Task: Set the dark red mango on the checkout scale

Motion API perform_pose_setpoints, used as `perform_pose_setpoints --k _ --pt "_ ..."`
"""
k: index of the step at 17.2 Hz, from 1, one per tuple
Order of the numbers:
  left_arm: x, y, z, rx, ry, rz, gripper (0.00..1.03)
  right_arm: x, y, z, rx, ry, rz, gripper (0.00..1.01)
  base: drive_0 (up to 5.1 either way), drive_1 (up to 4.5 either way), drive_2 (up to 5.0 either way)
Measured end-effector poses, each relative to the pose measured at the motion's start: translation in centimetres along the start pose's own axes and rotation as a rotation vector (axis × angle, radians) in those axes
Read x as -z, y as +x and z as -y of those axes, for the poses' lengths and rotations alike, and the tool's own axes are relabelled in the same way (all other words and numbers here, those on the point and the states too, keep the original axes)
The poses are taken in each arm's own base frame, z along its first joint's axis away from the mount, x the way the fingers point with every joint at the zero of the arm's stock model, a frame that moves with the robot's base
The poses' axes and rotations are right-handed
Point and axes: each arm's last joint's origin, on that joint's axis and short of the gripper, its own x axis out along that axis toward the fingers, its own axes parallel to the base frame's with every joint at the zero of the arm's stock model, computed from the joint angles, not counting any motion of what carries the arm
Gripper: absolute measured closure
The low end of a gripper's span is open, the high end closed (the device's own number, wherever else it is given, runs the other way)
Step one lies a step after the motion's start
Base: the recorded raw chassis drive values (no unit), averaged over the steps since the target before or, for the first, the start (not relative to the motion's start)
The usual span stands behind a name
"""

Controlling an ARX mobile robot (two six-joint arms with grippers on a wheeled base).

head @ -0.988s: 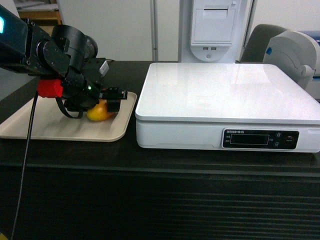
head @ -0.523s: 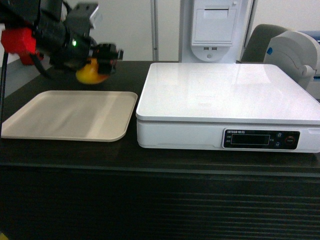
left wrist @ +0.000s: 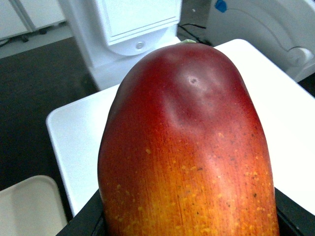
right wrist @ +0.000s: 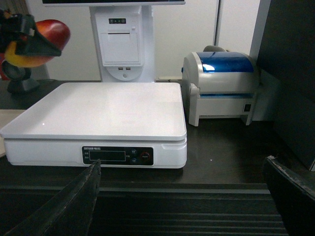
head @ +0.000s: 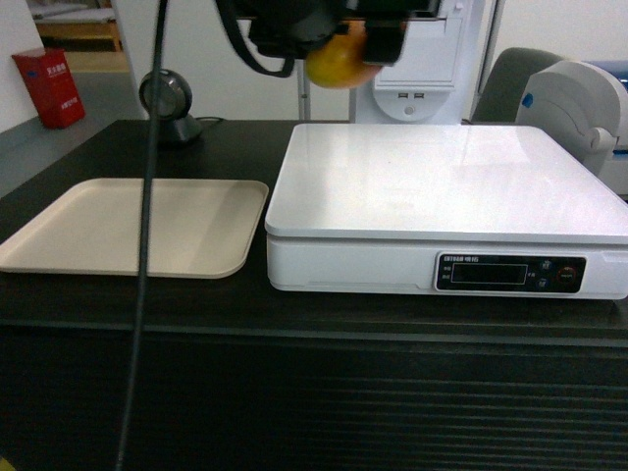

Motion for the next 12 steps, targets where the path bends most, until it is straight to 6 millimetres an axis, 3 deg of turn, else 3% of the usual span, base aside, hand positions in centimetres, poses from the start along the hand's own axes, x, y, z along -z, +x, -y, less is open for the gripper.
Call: perform_pose_setpoints --k 4,6,12 --pt "-0.5 1.3 3.1 0.038 -0.042 -0.012 0.44 0.0 0.0 0.0 0.0 0.0 -0.001 0.03 0.0 0.0 0.0" --pt "-0.2 4.2 7.2 0.072 -0.108 -0.073 0.44 0.0 0.0 0.0 0.0 0.0 0.0 0.03 0.0 0.0 0.0" --pt "1.0 8.0 10.8 0.053 -0.198 -0.165 0.44 0.0 0.0 0.0 0.0 0.0 0.0 0.03 0.0 0.0 0.0"
